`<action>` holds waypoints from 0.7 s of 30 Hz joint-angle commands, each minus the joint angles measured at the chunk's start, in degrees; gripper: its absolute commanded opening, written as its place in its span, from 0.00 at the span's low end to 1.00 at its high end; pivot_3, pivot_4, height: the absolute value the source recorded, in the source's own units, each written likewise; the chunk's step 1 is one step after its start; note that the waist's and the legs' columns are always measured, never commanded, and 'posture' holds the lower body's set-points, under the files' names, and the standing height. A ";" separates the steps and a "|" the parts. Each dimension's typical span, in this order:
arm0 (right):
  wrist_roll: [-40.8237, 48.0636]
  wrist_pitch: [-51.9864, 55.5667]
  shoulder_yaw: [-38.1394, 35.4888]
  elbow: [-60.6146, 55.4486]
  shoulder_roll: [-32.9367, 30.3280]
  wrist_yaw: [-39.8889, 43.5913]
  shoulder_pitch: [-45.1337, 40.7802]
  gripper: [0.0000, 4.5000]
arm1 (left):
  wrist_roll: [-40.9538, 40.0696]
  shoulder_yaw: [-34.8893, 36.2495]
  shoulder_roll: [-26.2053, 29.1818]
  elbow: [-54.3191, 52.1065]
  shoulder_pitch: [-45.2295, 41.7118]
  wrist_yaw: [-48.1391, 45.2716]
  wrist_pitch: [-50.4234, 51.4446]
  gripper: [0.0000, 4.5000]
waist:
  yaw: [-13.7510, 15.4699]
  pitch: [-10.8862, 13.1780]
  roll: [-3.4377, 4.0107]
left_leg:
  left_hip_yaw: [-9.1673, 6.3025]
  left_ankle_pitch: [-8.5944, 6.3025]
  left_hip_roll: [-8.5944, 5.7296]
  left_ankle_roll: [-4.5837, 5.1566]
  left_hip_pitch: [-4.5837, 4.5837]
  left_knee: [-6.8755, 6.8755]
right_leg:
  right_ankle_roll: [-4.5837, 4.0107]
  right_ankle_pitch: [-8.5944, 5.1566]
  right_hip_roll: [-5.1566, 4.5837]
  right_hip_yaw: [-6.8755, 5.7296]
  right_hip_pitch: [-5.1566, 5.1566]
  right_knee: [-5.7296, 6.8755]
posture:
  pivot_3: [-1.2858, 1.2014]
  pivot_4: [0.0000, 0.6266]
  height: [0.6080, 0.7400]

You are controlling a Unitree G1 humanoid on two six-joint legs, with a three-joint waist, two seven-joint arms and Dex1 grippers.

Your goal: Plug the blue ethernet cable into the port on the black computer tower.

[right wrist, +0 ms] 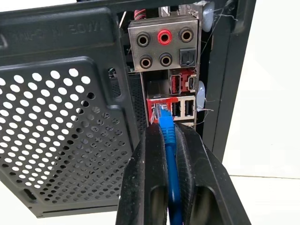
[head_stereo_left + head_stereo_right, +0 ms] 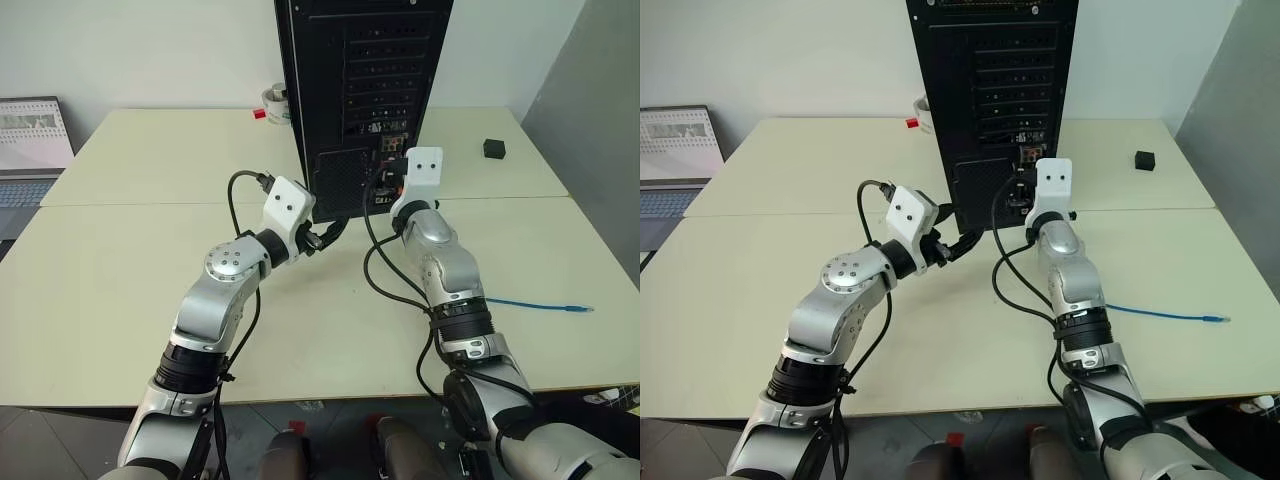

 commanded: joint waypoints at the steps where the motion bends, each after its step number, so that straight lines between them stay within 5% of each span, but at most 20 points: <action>1: -0.62 -2.96 1.22 -0.84 1.32 -0.25 -2.72 0.00 | -0.08 1.12 -0.27 -2.33 -0.26 0.27 0.04 0.76 | -0.05 0.00 0.00 | 0.00 0.00 0.00 0.00 0.00 0.00 | 0.00 0.00 0.00 0.01 0.00 0.00 | 0.52 0.24 1.00; 21: -1.15 -7.11 0.73 6.19 0.80 1.36 -6.00 0.00 | -0.68 1.91 -0.70 -2.82 0.04 0.01 0.05 0.76 | -1.12 0.00 0.00 | 0.15 0.00 0.01 -0.01 -0.06 0.00 | -0.01 0.01 -0.01 0.20 -0.26 0.31 | 0.52 0.24 1.00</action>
